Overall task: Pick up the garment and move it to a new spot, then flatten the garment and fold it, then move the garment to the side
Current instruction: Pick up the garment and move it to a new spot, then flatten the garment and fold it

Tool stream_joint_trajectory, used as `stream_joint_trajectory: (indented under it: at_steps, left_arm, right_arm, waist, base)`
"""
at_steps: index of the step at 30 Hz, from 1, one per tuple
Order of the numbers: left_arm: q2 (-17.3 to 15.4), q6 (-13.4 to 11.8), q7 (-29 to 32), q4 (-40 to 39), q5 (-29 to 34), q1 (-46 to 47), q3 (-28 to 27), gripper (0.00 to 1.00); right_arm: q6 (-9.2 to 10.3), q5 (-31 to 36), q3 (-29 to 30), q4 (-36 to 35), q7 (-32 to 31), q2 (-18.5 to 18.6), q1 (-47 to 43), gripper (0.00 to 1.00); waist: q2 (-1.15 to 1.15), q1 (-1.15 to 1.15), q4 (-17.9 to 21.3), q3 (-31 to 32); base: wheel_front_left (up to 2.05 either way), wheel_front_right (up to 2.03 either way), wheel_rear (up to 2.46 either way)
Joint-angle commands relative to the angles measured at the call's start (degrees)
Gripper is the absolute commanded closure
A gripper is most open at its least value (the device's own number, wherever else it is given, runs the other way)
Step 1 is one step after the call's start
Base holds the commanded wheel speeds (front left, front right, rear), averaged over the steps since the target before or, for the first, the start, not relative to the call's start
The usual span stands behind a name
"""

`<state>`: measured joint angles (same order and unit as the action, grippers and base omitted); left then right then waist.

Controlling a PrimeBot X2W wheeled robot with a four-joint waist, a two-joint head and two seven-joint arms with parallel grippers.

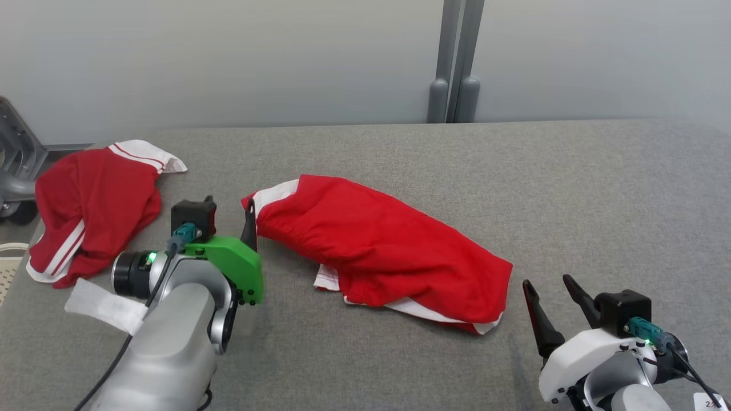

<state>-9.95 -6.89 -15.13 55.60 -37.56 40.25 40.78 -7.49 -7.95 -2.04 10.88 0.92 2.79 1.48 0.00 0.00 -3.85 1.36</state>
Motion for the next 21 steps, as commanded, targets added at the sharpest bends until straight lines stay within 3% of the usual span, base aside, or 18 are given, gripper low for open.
stream_joint_trajectory:
  at_steps: [1, 9, 21]
  left_arm:
    - [0.3, 1.0, 0.1, 1.1, -1.2, -1.6, -0.3, 0.0]
    - [2.5, 8.9, 6.4, 4.0, -1.4, -3.6, 3.5, 0.0]
    - [5.7, 12.4, 11.5, 2.5, -2.7, -7.0, 7.4, 0.0]
  right_arm:
    - [0.0, -0.6, 0.4, 0.2, 0.3, 0.2, -0.1, 0.0]
    - [0.0, -0.8, 3.4, 0.1, 1.1, 0.2, -1.5, 0.0]
    - [0.0, 0.2, 5.4, -1.5, 0.7, 0.2, -3.4, 0.0]
  waist:
    - [0.0, 0.0, 0.1, 0.5]
    - [0.0, 0.0, -0.8, 2.1]
    - [0.0, 0.0, 3.3, 1.1]
  base:
    - [0.0, 0.0, 0.0]
    - [0.0, 0.0, 0.0]
    - [0.0, 0.0, 0.0]
